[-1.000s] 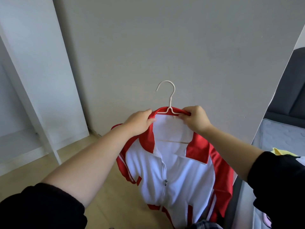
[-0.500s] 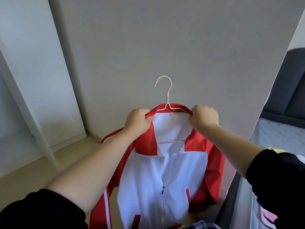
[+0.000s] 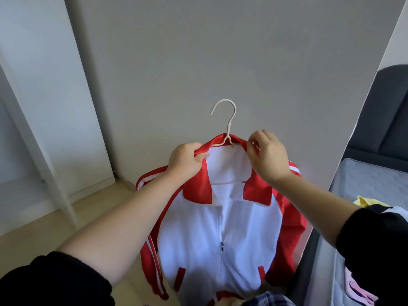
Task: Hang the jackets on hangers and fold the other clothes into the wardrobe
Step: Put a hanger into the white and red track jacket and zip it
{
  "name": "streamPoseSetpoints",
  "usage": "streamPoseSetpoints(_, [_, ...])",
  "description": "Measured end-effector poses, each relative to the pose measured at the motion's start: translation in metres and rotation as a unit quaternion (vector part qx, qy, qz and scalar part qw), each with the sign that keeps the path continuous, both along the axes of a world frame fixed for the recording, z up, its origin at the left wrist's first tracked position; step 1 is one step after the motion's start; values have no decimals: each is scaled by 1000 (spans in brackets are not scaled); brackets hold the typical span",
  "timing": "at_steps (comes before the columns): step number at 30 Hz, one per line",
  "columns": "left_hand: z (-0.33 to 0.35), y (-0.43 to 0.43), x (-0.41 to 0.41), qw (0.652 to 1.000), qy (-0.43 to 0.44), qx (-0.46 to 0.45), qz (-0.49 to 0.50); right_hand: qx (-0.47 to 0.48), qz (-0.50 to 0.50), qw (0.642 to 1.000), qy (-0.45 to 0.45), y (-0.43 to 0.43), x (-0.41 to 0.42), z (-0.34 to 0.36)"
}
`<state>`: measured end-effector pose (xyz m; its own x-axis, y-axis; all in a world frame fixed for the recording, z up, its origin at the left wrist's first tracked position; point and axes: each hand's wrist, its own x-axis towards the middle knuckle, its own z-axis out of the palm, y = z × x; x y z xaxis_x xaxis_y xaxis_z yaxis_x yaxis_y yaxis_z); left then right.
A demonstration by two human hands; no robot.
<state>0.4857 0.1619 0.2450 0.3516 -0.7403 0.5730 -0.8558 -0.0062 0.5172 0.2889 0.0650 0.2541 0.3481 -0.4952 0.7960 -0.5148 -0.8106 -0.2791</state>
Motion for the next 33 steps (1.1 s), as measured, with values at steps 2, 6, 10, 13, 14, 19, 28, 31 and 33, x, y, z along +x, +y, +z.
streamPoseSetpoints(2, [8, -1, -1, 1000, -4, -7, -6, 30, 32, 997, 58, -8, -4, 5])
streamPoseSetpoints(6, [14, -1, 1, 1000, -7, -15, -7, 211, 50, 969, 116, -16, -9, 12])
streamPoseSetpoints(10, [15, 0, 4, 1000, -22, -4, -11, 215, 29, 976, 37, -9, -7, 12])
streamPoseSetpoints(13, [20, 2, 11, 996, -69, 53, 12, 184, 3, 983, -10, -6, -7, 13])
streamPoseSetpoints(14, [20, 2, 12, 994, -86, 70, 20, 174, 7, 985, -22, -5, -6, 13])
streamPoseSetpoints(19, [7, 7, 17, 995, -69, 20, 69, 224, 46, 973, 34, -13, -8, 15])
streamPoseSetpoints(28, [18, 9, 22, 964, -219, -137, 64, 7, -59, 998, -27, -26, -22, 19])
streamPoseSetpoints(31, [18, 6, 21, 975, -213, 26, 63, 44, -75, 994, 62, -34, -20, 21])
streamPoseSetpoints(33, [7, 0, 21, 973, -138, 172, 64, 114, -108, 972, 178, -42, -19, 8])
